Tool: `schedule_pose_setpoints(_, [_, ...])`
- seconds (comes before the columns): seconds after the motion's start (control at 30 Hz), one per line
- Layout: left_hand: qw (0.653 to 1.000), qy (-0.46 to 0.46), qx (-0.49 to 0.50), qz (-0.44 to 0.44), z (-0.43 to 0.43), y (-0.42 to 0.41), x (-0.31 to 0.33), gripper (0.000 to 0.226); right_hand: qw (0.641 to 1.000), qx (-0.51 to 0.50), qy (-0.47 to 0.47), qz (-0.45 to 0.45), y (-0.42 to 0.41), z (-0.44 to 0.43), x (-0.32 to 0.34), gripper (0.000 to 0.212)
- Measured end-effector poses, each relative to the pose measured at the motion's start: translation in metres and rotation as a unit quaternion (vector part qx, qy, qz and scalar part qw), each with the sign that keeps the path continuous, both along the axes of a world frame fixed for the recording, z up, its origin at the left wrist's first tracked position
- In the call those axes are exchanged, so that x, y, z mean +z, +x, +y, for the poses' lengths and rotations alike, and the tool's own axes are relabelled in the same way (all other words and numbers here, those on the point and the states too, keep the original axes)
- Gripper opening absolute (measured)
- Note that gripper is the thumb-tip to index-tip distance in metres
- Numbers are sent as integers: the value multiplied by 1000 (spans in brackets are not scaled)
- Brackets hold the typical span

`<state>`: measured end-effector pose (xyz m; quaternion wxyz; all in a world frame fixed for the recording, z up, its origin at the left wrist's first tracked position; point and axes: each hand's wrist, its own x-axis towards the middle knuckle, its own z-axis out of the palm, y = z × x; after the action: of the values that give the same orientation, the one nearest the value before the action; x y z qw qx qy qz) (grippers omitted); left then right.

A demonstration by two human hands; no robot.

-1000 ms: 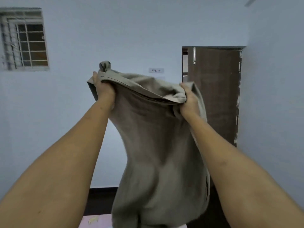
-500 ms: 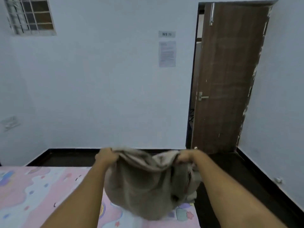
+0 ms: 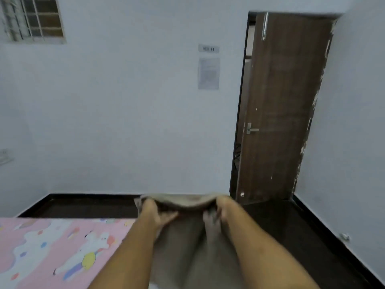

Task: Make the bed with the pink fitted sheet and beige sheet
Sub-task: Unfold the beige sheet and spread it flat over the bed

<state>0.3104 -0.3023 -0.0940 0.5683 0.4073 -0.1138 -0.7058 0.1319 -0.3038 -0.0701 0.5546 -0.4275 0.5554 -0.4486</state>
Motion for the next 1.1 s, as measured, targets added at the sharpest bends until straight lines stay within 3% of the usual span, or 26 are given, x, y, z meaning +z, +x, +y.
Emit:
schedule_pose_setpoints(0.07, [982, -182, 24, 32, -41, 2, 86, 45, 982, -112, -146, 28, 2, -34, 94, 21])
schedule_pose_setpoints(0.13, [934, -340, 109, 9, -52, 5, 203, 50, 894, -218, -389, 38, 6, -58, 209, 41])
schedule_pose_setpoints(0.2, [889, -429, 147, -72, -48, 7, 283, 37, 828, -202, -519, 58, 10, -57, 283, 52])
schedule_pose_setpoints(0.23, [871, -447, 153, -135, -46, 12, 307, 34, 820, -184, -532, 105, 8, -55, 297, 56])
schedule_pose_setpoints(0.27, [859, -449, 146, -199, -44, 17, 324, 38, 814, -176, -527, 166, 3, -49, 306, 61])
schedule_pose_setpoints(0.37, [861, -410, 90, -288, -46, 33, 325, 46, 861, -147, -420, 246, -10, -52, 297, 59])
schedule_pose_setpoints(0.43, [889, -358, 78, -276, -50, 34, 300, 45, 890, -146, -368, 227, -18, -57, 277, 57])
schedule_pose_setpoints(0.53, [928, -292, 111, -203, -51, 33, 249, 29, 917, -187, -333, 115, -31, -66, 236, 46])
schedule_pose_setpoints(0.67, [940, -230, 186, -172, -48, 45, 171, 26, 930, -204, -299, 66, -29, -58, 166, 26])
schedule_pose_setpoints(0.77, [952, -203, 167, -160, -34, 46, 122, 23, 921, -260, -282, 71, -33, -67, 108, 54])
schedule_pose_setpoints(0.83, [953, -195, 152, -174, -19, 44, 93, 24, 925, -251, -270, 86, -31, -54, 71, 47])
schedule_pose_setpoints(0.97, [932, -135, 147, -303, 7, 59, 10, 17, 938, -169, -174, 247, -43, 3, -8, 49])
schedule_pose_setpoints(1.03, [885, -89, 128, -439, 28, 72, -42, 15, 923, -88, -89, 364, -55, 23, -54, 45])
schedule_pose_setpoints(1.1, [816, -57, 54, -573, 58, 78, -89, 11, 876, 8, -2, 483, -67, 43, -96, 40])
